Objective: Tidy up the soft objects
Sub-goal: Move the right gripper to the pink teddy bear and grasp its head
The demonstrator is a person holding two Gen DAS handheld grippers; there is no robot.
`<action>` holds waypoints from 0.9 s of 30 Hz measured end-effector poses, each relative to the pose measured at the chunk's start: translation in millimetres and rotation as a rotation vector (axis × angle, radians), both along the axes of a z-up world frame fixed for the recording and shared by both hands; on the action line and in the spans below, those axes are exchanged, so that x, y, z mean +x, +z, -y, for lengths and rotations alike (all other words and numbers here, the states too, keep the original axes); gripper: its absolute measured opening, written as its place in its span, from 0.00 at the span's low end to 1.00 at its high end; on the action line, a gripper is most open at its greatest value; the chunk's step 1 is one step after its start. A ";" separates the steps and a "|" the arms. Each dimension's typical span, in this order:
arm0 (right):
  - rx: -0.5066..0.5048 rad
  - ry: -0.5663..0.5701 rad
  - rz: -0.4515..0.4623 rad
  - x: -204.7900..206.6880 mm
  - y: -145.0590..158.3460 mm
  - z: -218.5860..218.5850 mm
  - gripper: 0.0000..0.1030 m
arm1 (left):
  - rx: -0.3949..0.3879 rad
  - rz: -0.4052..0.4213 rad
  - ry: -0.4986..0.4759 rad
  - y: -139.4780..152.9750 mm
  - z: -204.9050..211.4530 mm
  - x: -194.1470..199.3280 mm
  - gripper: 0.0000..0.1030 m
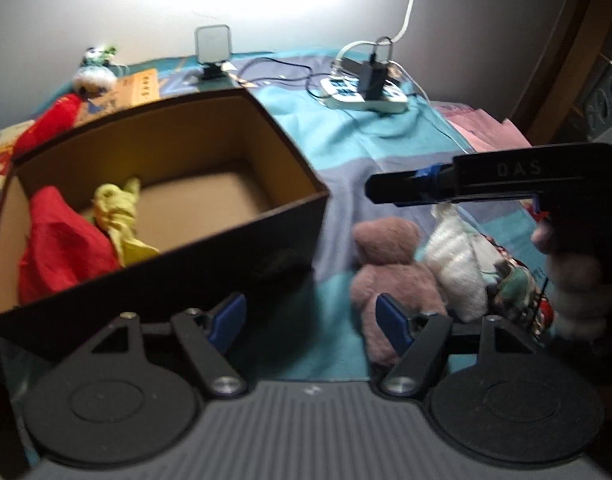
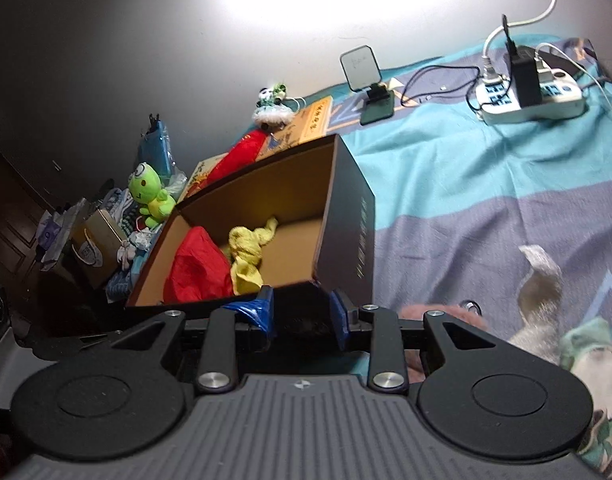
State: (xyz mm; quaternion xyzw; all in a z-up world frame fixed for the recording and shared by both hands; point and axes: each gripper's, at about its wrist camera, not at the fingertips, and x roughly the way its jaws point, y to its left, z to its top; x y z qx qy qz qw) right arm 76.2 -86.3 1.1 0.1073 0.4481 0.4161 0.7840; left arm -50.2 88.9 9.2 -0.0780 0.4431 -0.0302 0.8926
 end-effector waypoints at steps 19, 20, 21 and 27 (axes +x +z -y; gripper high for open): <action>-0.139 -0.089 -0.249 4.4 -77.6 57.5 0.12 | -0.117 -0.130 -0.148 -87.8 51.2 55.4 0.76; -0.139 -0.088 -0.256 5.0 -78.9 56.2 0.12 | -0.131 -0.143 -0.153 -91.3 52.2 59.0 0.76; -0.148 -0.084 -0.251 4.7 -79.5 54.0 0.12 | -0.145 -0.149 -0.151 -93.4 53.1 61.3 0.76; -0.194 -0.068 -0.217 1.2 -76.6 46.6 0.13 | -0.161 -0.137 -0.161 -90.6 55.9 65.7 0.66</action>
